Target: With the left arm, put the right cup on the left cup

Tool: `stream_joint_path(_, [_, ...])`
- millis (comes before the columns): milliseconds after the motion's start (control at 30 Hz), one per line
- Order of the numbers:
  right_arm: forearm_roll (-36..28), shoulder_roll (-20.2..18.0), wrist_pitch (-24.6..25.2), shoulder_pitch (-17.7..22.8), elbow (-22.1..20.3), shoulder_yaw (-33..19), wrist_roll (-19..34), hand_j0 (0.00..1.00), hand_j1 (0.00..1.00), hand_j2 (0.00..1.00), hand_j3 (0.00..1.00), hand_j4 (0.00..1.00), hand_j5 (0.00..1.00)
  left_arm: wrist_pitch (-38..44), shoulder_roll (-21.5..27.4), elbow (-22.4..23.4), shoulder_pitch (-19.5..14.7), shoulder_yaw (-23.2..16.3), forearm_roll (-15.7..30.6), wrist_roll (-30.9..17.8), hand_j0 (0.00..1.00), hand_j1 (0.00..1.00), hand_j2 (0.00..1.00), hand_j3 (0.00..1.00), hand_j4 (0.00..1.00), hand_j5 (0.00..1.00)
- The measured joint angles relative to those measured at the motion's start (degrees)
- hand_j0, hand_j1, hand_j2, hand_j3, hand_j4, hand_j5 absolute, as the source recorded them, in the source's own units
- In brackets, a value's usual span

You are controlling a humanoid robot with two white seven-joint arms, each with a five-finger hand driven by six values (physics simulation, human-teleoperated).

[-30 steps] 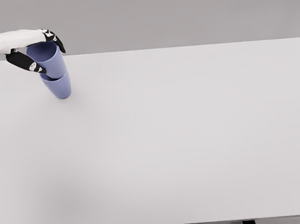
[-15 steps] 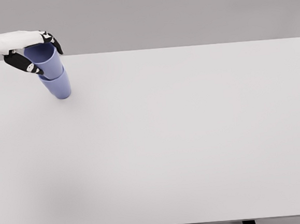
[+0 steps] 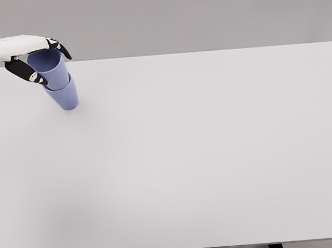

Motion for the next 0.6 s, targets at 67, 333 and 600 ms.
stream_joint_path(67, [0.0, 0.0, 0.0, 0.1, 0.0, 0.0, 0.0, 1.00, 1.00, 1.00, 1.00, 1.00, 1.00, 0.0, 0.0, 0.0, -0.1, 0.0, 0.0, 0.0, 0.80, 0.80, 0.80, 0.80, 0.80, 0.80])
stream_joint_path(333, [0.0, 0.0, 0.0, 0.0, 0.0, 0.0, 0.0, 1.00, 1.00, 1.00, 1.00, 1.00, 1.00, 0.0, 0.0, -0.1, -0.1, 0.1, -0.1, 0.0, 0.87, 0.87, 0.87, 0.87, 0.87, 0.87])
stream_joint_path(600, [0.0, 0.0, 0.0, 0.1, 0.0, 0.0, 0.0, 1.00, 1.00, 1.00, 1.00, 1.00, 1.00, 0.0, 0.0, -0.1, -0.1, 0.1, 0.0, 0.0, 0.95, 0.95, 0.95, 0.95, 0.95, 0.95])
